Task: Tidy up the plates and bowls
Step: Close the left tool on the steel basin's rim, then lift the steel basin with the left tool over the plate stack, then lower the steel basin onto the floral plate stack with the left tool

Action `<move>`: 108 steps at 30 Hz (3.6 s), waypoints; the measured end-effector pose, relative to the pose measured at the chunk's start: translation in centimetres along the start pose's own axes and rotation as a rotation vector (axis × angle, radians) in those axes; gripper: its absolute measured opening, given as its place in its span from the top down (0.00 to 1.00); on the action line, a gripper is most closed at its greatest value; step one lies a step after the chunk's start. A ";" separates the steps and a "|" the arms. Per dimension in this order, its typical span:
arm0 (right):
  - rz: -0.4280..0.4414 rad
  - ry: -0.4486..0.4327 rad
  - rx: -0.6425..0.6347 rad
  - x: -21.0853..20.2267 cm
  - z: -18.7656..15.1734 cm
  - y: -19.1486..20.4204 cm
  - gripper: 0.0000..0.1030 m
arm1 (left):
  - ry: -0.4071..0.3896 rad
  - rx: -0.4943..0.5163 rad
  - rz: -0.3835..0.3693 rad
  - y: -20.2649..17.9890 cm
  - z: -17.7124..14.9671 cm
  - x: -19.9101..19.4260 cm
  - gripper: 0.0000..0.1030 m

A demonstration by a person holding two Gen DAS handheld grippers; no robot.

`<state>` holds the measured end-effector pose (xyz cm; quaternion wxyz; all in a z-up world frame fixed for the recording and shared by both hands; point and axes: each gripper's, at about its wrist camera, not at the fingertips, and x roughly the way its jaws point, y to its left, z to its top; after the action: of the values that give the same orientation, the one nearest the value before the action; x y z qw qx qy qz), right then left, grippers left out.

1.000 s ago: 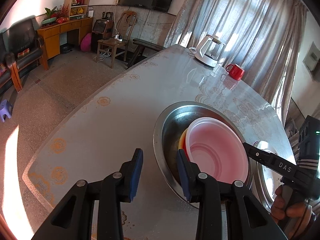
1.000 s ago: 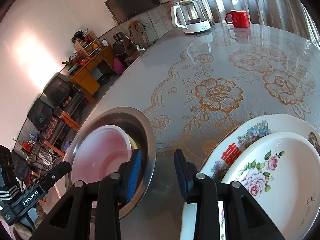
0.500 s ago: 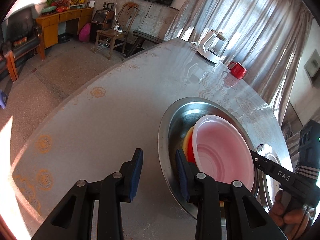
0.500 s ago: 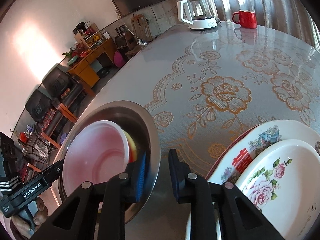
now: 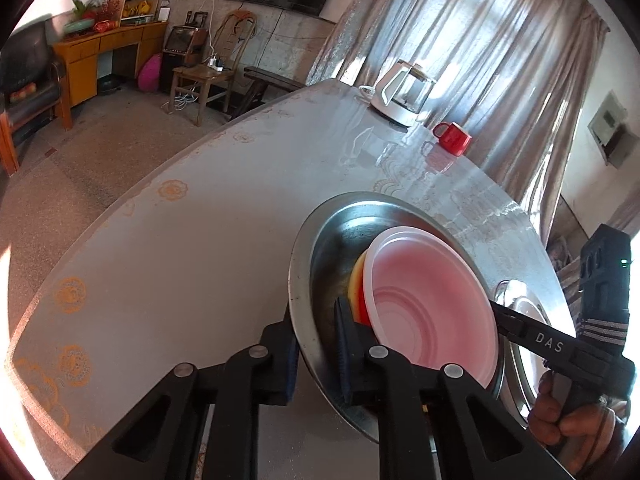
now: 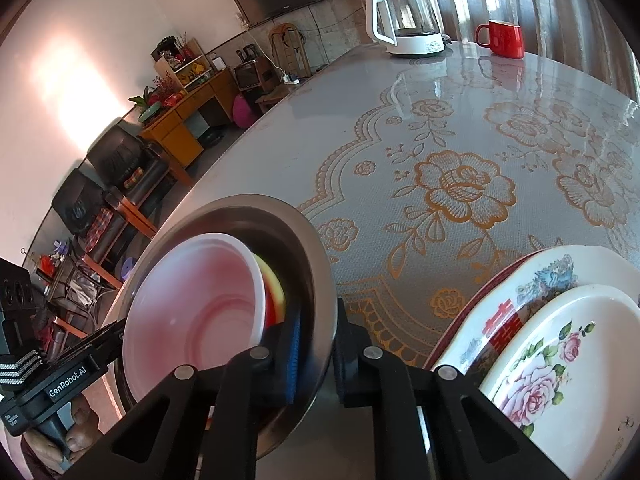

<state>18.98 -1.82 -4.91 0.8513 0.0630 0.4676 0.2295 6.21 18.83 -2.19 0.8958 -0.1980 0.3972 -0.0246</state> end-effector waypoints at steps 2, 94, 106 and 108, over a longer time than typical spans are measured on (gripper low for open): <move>0.011 0.000 0.007 -0.2 -0.1 -0.1 0.88 | -0.012 0.011 0.001 -0.1 0.0 -0.5 0.86; -0.163 -0.233 0.376 -15.6 -8.1 -15.9 0.87 | 0.207 0.387 -0.142 -20.7 -2.8 6.2 0.84; -0.159 -0.241 0.409 -16.1 -8.9 -15.9 0.80 | 0.214 0.381 -0.124 -20.8 -2.8 6.4 0.83; -0.163 -0.242 0.401 -16.2 -9.0 -15.7 0.80 | 0.213 0.379 -0.126 -20.7 -2.8 6.3 0.82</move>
<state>9.38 -24.01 -2.50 0.8872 0.2197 0.4021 0.0536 10.82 -2.43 -0.61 0.8667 -0.0471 0.4645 -0.1756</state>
